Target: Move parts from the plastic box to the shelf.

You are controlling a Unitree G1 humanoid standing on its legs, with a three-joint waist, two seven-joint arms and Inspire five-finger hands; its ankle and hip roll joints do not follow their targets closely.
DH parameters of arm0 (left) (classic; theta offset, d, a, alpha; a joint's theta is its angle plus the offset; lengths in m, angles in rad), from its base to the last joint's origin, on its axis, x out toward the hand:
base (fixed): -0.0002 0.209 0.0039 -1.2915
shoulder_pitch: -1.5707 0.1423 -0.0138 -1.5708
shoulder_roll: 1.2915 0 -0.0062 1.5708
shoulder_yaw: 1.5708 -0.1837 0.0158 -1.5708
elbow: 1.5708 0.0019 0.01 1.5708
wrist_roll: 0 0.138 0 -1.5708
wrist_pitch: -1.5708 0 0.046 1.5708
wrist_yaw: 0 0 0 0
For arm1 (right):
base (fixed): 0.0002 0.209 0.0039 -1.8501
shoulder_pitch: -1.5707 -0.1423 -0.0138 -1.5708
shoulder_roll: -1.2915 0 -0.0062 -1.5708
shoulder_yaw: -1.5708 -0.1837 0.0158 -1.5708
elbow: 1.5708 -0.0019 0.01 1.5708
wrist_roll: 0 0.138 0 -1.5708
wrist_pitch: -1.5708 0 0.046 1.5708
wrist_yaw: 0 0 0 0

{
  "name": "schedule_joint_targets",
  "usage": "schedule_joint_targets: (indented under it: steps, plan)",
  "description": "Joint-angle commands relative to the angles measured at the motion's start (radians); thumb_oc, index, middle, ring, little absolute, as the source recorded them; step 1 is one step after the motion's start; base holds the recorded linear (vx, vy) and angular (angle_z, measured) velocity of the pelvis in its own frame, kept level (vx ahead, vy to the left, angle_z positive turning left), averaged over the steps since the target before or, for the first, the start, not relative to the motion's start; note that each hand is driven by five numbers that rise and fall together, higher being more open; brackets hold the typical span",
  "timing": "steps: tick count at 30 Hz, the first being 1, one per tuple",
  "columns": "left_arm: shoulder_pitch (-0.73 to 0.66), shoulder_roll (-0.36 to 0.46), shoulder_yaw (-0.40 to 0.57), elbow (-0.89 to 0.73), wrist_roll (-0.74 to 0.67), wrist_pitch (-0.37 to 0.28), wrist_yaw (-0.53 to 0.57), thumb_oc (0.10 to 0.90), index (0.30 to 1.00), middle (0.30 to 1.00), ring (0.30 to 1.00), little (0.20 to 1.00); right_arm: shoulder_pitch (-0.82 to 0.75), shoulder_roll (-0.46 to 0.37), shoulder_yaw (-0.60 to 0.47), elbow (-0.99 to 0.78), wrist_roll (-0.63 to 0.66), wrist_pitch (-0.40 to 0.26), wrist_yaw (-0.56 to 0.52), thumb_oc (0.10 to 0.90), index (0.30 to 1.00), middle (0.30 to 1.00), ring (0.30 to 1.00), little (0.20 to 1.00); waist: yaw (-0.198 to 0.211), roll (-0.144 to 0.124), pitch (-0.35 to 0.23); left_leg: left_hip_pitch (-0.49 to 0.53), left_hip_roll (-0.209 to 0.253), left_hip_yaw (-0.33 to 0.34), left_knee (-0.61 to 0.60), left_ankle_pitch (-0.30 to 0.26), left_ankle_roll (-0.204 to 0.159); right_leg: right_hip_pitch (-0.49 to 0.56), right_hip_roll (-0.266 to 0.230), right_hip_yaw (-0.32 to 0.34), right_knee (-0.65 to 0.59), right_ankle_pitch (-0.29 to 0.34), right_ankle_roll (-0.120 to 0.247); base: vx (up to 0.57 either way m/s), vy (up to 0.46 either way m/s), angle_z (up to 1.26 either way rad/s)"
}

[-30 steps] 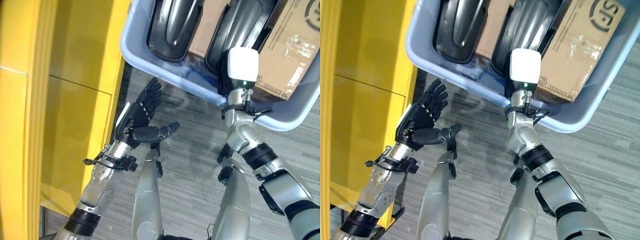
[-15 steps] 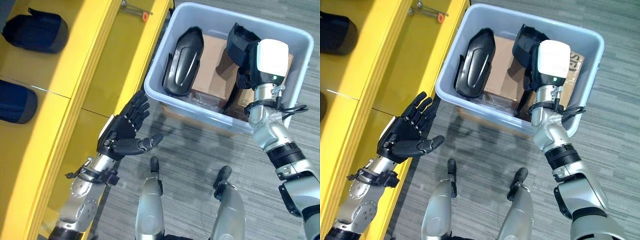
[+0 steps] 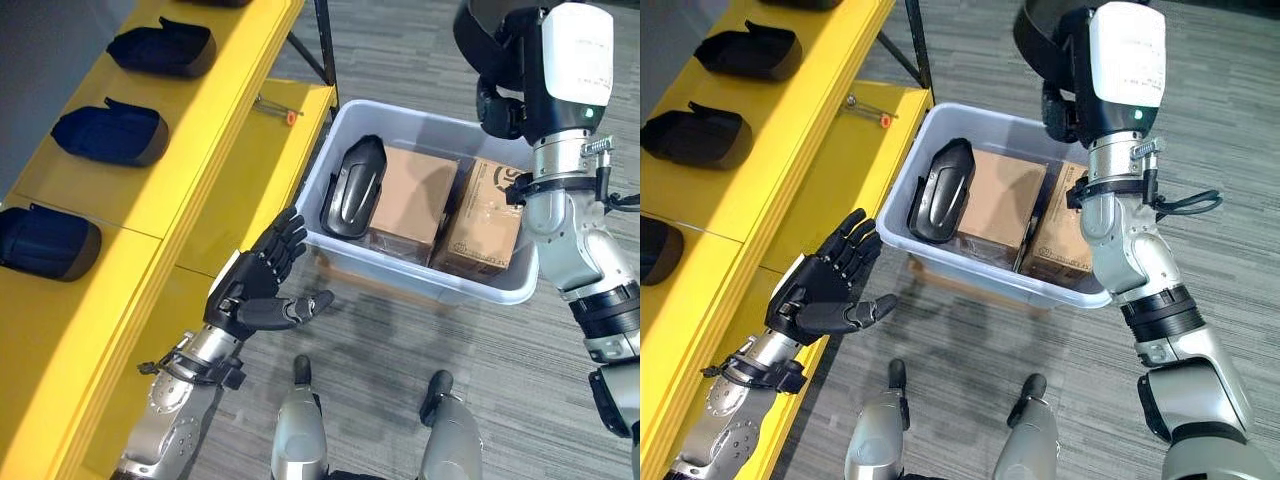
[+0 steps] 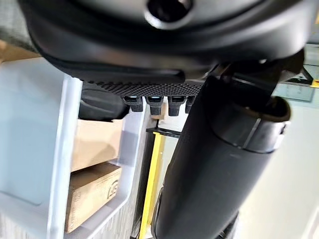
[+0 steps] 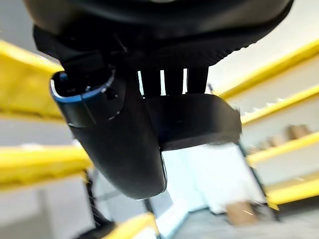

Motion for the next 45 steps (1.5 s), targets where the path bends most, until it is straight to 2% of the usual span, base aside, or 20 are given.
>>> schedule_joint_targets:
  steps: [1,6,9,11,12,13,14,19,23,26,27,28,32,35,37,38,39,40,42,45]
  plan:
    - [0.019,-0.005,0.0,-0.11,0.042,-0.086,0.028,0.9,1.0,1.0,1.0,1.0,-0.006,0.016,-0.046,-0.143,-0.017,-0.114,-0.05,0.4,0.3,0.3,0.3,0.3,0.01,-0.048,-0.206,-0.004,0.007,0.019,0.107,-0.057,0.033,0.143,0.072,-0.098,-0.011,-0.149,-0.059,0.09,-0.097,0.02]
    - [0.067,-0.022,0.028,-0.107,0.053,-0.066,0.053,0.9,1.0,1.0,1.0,1.0,0.055,0.034,-0.023,-0.222,0.032,-0.155,0.028,0.4,0.3,0.3,0.3,0.3,0.02,-0.043,-0.243,0.026,0.026,0.007,0.107,-0.028,0.029,0.185,0.092,-0.111,0.02,-0.2,-0.092,0.08,-0.104,0.1]
    - [0.095,-0.037,0.042,-0.112,0.044,-0.073,0.041,0.9,1.0,1.0,1.0,1.0,0.068,0.046,-0.002,-0.252,0.043,-0.166,0.062,0.4,0.3,0.3,0.3,0.3,0.034,-0.036,-0.249,0.042,0.056,0.001,0.051,0.035,0.01,0.203,0.097,-0.129,0.015,-0.204,-0.097,-0.02,-0.049,0.19]
    - [0.108,-0.043,0.048,-0.112,0.029,-0.085,-0.01,0.9,1.0,1.0,1.0,1.0,0.087,0.044,0.008,-0.283,0.032,-0.158,0.063,0.4,0.3,0.3,0.3,0.3,0.033,-0.032,-0.246,0.047,0.09,0.046,0.009,0.094,-0.01,0.216,0.094,-0.163,0.011,-0.206,-0.101,-0.15,-0.017,0.34]
    - [0.108,-0.047,0.041,-0.107,0.031,-0.106,-0.065,0.9,1.0,1.0,1.0,1.0,0.11,0.035,0.001,-0.318,0.01,-0.132,0.068,0.4,0.3,0.3,0.3,0.3,0.02,-0.029,-0.246,0.048,0.137,0.124,-0.002,0.144,-0.031,0.228,0.088,-0.213,0.007,-0.207,-0.108,-0.24,0.009,1.07]
    - [0.1,-0.049,0.034,-0.106,0.019,-0.117,-0.088,0.9,1.0,1.0,1.0,1.0,0.129,0.023,-0.007,-0.343,0.013,-0.118,0.071,0.4,0.3,0.3,0.3,0.3,0.007,-0.036,-0.247,0.053,0.158,0.158,-0.003,0.163,-0.06,0.239,0.078,-0.231,0.004,-0.221,-0.101,-0.27,0.04,1.77]
    - [0.095,-0.047,0.031,-0.104,0.012,-0.121,-0.09,0.9,1.0,1.0,1.0,1.0,0.138,0.013,-0.009,-0.348,0.018,-0.121,0.067,0.4,0.3,0.3,0.3,0.3,0.0,-0.039,-0.247,0.055,0.165,0.177,0.004,0.164,-0.06,0.236,0.072,-0.243,0.003,-0.219,-0.101,-0.27,0.088,2.42]
    - [0.033,-0.045,-0.005,-0.102,-0.063,-0.123,-0.123,0.9,1.0,1.0,1.0,1.0,0.206,-0.01,0.018,-0.389,0.076,-0.163,0.015,0.4,0.3,0.3,0.3,0.3,-0.044,-0.071,-0.264,0.064,0.145,0.212,0.18,0.083,-0.032,0.207,0.034,-0.251,-0.033,-0.19,-0.094,-0.28,0.16,0.93]
    - [-0.028,-0.028,-0.027,-0.11,-0.041,-0.108,-0.093,0.9,1.0,1.0,1.0,1.0,0.262,-0.001,0.027,-0.413,0.082,-0.18,-0.03,0.4,0.3,0.3,0.3,0.3,-0.075,-0.06,-0.285,0.082,0.092,0.226,0.199,-0.003,0.005,0.197,0.016,-0.233,-0.055,-0.162,-0.068,-0.16,0.309,0.33]
    - [-0.045,0.017,-0.014,-0.122,-0.055,-0.08,-0.126,0.9,1.0,1.0,1.0,1.0,0.372,0.024,-0.03,-0.435,0.079,-0.191,-0.052,0.4,0.3,0.3,0.3,0.3,-0.1,-0.042,-0.3,0.137,0.039,0.285,0.112,-0.084,0.043,0.214,-0.034,-0.242,-0.098,-0.067,-0.032,-0.09,0.439,0.35]
    - [-0.049,0.035,-0.013,-0.134,-0.061,-0.077,-0.156,0.9,1.0,1.0,1.0,1.0,0.427,0.039,-0.057,-0.45,0.08,-0.188,-0.064,0.4,0.3,0.3,0.3,0.3,-0.096,-0.045,-0.304,0.156,-0.001,0.273,0.088,-0.145,0.061,0.215,-0.084,-0.237,-0.14,0.042,0.006,-0.08,0.362,0.54]
    - [-0.051,0.041,-0.011,-0.142,-0.064,-0.079,-0.172,0.9,1.0,1.0,1.0,1.0,0.454,0.045,-0.073,-0.461,0.074,-0.187,-0.071,0.4,0.3,0.3,0.3,0.3,-0.092,-0.047,-0.303,0.158,-0.019,0.261,0.082,-0.165,0.071,0.213,-0.106,-0.229,-0.156,0.087,0.026,-0.09,0.358,0.4]
    - [-0.069,0.059,-0.007,-0.159,-0.079,-0.096,-0.209,0.9,1.0,1.0,1.0,1.0,0.541,0.067,-0.123,-0.486,0.04,-0.163,-0.072,0.4,0.3,0.3,0.3,0.3,-0.083,-0.056,-0.302,0.155,-0.091,0.229,0.06,-0.211,0.099,0.227,-0.167,-0.199,-0.235,0.218,0.089,-0.1,0.31,0.27]
    - [-0.081,0.045,-0.011,-0.161,-0.075,-0.099,-0.229,0.9,1.0,1.0,1.0,1.0,0.6,0.084,-0.151,-0.485,0.022,-0.174,-0.072,0.4,0.3,0.3,0.3,0.3,-0.09,-0.069,-0.306,0.143,-0.138,0.222,0.021,-0.195,0.125,0.226,-0.185,-0.155,-0.296,0.284,0.09,-0.22,0.377,0.54]
    - [-0.078,0.044,0.007,-0.155,-0.047,-0.11,-0.246,0.9,1.0,1.0,1.0,1.0,0.663,0.092,-0.182,-0.504,0.015,-0.22,-0.079,0.4,0.3,0.3,0.3,0.3,-0.115,-0.077,-0.315,0.131,-0.154,0.19,-0.015,-0.183,0.14,0.215,-0.148,-0.056,-0.306,0.295,0.096,-0.1,0.183,0.61]
    - [-0.078,0.045,0.008,-0.155,-0.044,-0.111,-0.245,0.9,1.0,1.0,1.0,1.0,0.667,0.092,-0.184,-0.506,0.017,-0.223,-0.079,0.4,0.3,0.3,0.3,0.3,-0.116,-0.078,-0.317,0.131,-0.156,0.189,-0.019,-0.182,0.142,0.211,-0.146,-0.048,-0.303,0.295,0.097,-0.06,0.199,0.43]
    - [-0.082,0.05,0.011,-0.155,-0.029,-0.106,-0.233,0.9,1.0,1.0,1.0,1.0,0.687,0.095,-0.191,-0.512,0.026,-0.244,-0.079,0.4,0.3,0.3,0.3,0.3,-0.141,-0.086,-0.32,0.135,-0.166,0.153,-0.05,-0.175,0.154,0.176,-0.083,0.039,-0.248,0.274,0.093,-0.02,0.14,0.36]
    - [-0.08,0.052,0.014,-0.155,-0.033,-0.103,-0.229,0.9,1.0,1.0,1.0,1.0,0.69,0.092,-0.192,-0.513,0.029,-0.253,-0.078,0.4,0.3,0.3,0.3,0.3,-0.144,-0.087,-0.322,0.139,-0.165,0.151,-0.062,-0.169,0.154,0.17,-0.055,0.049,-0.23,0.243,0.088,-0.01,0.21,0.4]
    - [-0.065,0.053,0.029,-0.154,-0.034,-0.106,-0.206,0.9,1.0,1.0,1.0,1.0,0.698,0.067,-0.194,-0.533,0.031,-0.272,-0.082,0.4,0.3,0.3,0.3,0.3,-0.152,-0.09,-0.336,0.156,-0.168,0.146,-0.113,-0.138,0.152,0.19,0.095,0.025,-0.218,0.087,0.058,0.03,0.166,0.3]
    - [-0.046,0.039,0.044,-0.177,-0.037,-0.089,-0.163,0.9,1.0,1.0,1.0,1.0,0.694,0.035,-0.204,-0.55,0.019,-0.271,-0.082,0.4,0.3,0.3,0.3,0.3,-0.147,-0.105,-0.35,0.173,-0.205,0.137,-0.141,-0.127,0.148,0.24,0.224,-0.009,-0.263,-0.006,0.007,0.08,0.089,0.0]
